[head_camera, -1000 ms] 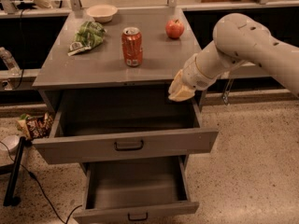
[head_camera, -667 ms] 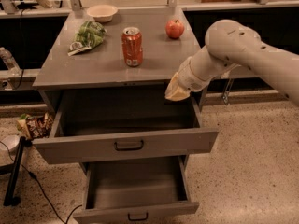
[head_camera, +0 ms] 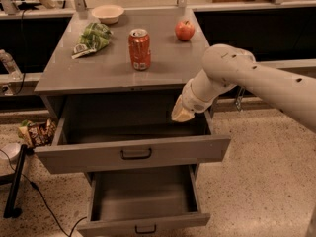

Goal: Open top drawer

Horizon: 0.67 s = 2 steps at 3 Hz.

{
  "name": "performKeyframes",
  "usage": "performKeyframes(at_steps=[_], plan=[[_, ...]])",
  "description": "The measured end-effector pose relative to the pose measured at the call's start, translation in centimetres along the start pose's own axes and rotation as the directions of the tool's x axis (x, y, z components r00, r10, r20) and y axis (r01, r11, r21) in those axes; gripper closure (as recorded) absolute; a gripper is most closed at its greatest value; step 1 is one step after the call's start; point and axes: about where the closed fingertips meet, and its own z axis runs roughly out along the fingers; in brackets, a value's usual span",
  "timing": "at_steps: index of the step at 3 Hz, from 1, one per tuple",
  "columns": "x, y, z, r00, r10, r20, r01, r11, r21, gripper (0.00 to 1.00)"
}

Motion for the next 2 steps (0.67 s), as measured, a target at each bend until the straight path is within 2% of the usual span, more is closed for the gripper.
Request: performKeyframes(at_steps=[2], plan=[[1.1,3.1,3.9,1.000,0.017,0.014,-0.015,0.9967,-0.080,1.00]])
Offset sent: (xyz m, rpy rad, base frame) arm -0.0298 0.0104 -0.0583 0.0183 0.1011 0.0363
